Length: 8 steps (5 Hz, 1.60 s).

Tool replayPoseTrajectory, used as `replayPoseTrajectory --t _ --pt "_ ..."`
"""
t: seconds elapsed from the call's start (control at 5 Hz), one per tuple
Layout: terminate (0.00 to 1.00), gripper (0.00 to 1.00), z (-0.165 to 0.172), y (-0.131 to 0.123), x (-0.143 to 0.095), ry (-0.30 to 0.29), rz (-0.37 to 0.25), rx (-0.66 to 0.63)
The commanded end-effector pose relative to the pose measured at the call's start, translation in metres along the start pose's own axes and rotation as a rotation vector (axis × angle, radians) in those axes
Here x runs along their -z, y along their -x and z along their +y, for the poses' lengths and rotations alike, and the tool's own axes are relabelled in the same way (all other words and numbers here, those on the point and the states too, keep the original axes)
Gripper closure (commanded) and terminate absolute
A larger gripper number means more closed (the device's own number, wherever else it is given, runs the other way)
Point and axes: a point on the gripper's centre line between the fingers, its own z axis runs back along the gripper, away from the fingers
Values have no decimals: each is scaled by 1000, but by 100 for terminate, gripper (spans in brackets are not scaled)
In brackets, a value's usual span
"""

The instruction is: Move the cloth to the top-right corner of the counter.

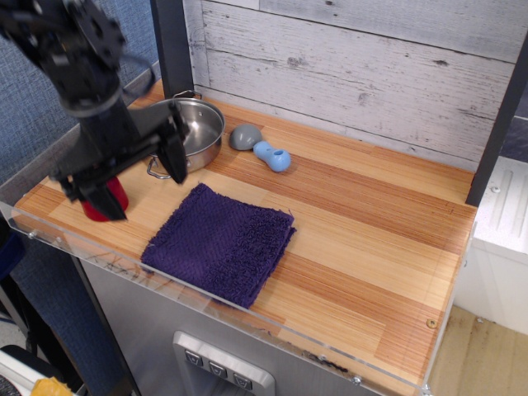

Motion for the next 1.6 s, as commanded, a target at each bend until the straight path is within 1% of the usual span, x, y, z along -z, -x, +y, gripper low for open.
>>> replayPoseTrajectory --t 0.0,0.2,0.4,0.6,0.8,1.2,1.4 --pt "0 0 -28 25 24 -18 4 75" --pt "0 0 -50 35 32 -15 9 102" --pt "0 0 -63 43 42 -28 15 123" --pt "0 0 -62 41 54 -68 14 121" --pt "0 0 -73 44 65 -87 27 134" --pt "0 0 -117 51 73 -78 58 141" --pt "0 0 -149 61 74 -48 82 150"
